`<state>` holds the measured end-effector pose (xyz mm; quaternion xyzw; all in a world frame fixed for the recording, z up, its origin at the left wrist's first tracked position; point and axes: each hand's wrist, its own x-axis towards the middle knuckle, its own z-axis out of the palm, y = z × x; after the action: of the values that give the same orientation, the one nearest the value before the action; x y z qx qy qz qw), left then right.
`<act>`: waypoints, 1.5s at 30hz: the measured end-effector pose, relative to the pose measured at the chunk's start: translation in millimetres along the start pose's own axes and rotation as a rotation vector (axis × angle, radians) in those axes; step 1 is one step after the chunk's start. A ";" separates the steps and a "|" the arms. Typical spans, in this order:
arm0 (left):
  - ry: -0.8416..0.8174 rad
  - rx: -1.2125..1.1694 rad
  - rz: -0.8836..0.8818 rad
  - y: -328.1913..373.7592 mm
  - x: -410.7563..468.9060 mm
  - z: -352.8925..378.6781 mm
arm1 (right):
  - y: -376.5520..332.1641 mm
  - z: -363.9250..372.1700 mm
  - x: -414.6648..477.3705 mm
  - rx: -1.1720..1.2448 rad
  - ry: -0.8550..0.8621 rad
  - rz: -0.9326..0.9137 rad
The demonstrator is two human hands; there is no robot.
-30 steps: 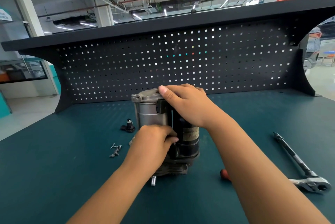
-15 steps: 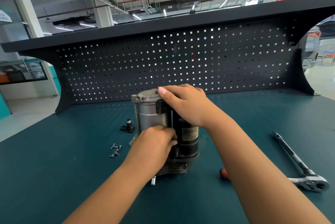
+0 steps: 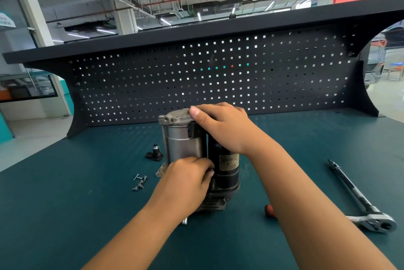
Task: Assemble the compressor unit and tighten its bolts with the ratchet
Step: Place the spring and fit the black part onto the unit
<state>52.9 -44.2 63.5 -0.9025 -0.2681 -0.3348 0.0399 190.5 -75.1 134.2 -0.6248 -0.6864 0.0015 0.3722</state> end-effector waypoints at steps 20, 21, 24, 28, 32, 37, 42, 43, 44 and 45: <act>0.065 0.008 -0.117 11.6 -2.0 1.7 | -0.4 0.0 0.1 0.027 0.010 -0.001; 0.068 0.021 -0.116 12.2 -1.1 2.1 | -0.4 0.0 0.1 0.028 0.011 0.000; 0.046 0.047 -0.132 12.4 1.9 2.4 | 0.0 -0.2 0.2 0.028 0.009 0.000; 0.036 -0.030 -0.166 11.1 2.3 4.0 | 0.5 0.2 -0.1 0.029 0.004 0.004; 0.061 -0.022 -0.151 12.4 -0.6 2.6 | 0.8 0.4 0.3 0.026 0.003 -0.003; 0.040 -0.038 -0.156 11.4 0.7 3.7 | 1.8 0.4 0.5 0.025 0.005 0.000; 0.053 0.038 -0.151 13.5 -1.9 0.8 | 1.7 0.3 0.5 0.028 -0.003 0.001; 0.049 0.048 -0.149 13.6 -1.6 0.7 | 1.6 0.2 0.4 0.029 -0.002 0.000; 0.047 0.038 -0.148 13.3 -1.3 1.3 | 1.6 0.1 0.3 0.031 -0.001 -0.001; 0.046 0.010 -0.153 12.8 -1.1 1.7 | 1.7 0.1 0.3 0.033 -0.001 0.000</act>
<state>59.7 -55.3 62.9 -0.8713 -0.3369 -0.3560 0.0250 191.9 -74.4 133.5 -0.6185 -0.6865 0.0130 0.3822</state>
